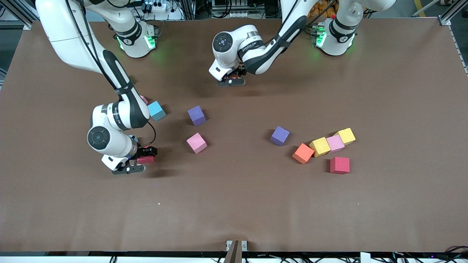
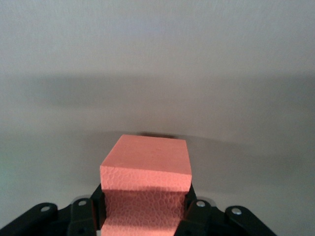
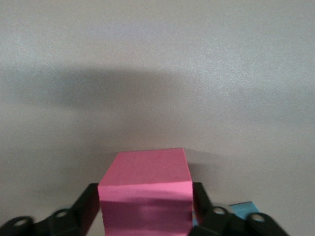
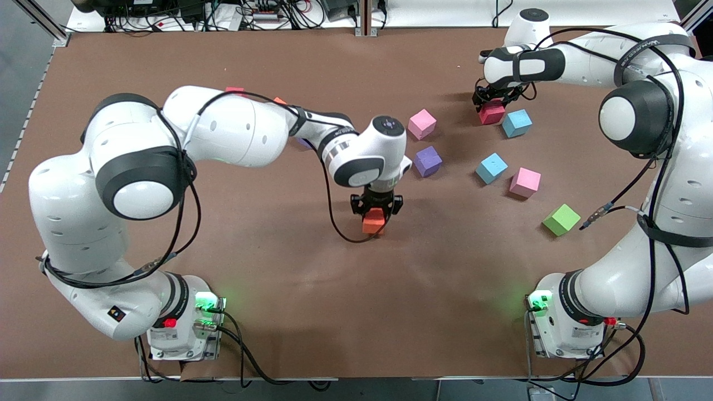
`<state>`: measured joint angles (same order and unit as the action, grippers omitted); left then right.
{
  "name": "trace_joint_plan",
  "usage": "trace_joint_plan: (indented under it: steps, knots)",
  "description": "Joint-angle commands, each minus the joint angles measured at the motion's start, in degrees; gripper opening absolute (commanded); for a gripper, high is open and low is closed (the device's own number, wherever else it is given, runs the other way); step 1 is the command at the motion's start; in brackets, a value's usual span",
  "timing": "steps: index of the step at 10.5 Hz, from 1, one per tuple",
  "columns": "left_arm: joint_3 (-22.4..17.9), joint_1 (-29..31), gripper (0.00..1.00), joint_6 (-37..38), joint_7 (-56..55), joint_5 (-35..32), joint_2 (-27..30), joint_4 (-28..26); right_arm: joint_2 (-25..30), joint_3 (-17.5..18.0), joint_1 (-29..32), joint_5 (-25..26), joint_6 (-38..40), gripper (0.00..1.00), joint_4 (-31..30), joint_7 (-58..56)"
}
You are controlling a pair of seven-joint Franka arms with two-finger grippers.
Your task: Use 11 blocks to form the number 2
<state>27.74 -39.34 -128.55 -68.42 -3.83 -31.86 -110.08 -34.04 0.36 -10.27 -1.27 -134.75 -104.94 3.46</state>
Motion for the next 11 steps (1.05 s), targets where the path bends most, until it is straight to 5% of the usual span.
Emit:
trace_joint_plan:
  steps: [1,8,9,10,11]
  knots:
    - [0.12,-1.00,0.00,-3.18,-3.03,-1.36,-0.13,-0.84,1.69,-0.18,-0.18,0.74,0.28,0.08,-0.71,0.67]
    - [-0.40,-0.74,0.06,-5.66,-4.27,-4.60,-1.63,-0.75,8.98,0.08,2.89,1.01,9.60,0.09,-0.71,-2.13]
    - [-0.41,-0.65,0.24,-5.66,-4.35,-6.53,-1.71,-0.75,9.08,0.17,2.80,0.40,9.60,0.09,-0.79,-5.36]
    - [-0.49,-0.65,0.99,-5.66,-4.35,-7.33,-2.06,-0.75,10.03,0.34,2.54,0.39,10.47,0.09,-1.58,-7.31]
    - [-0.84,-0.39,1.00,-5.31,-4.53,-8.47,-1.20,-0.75,11.87,1.74,2.54,0.30,10.65,0.09,-3.76,-9.07]
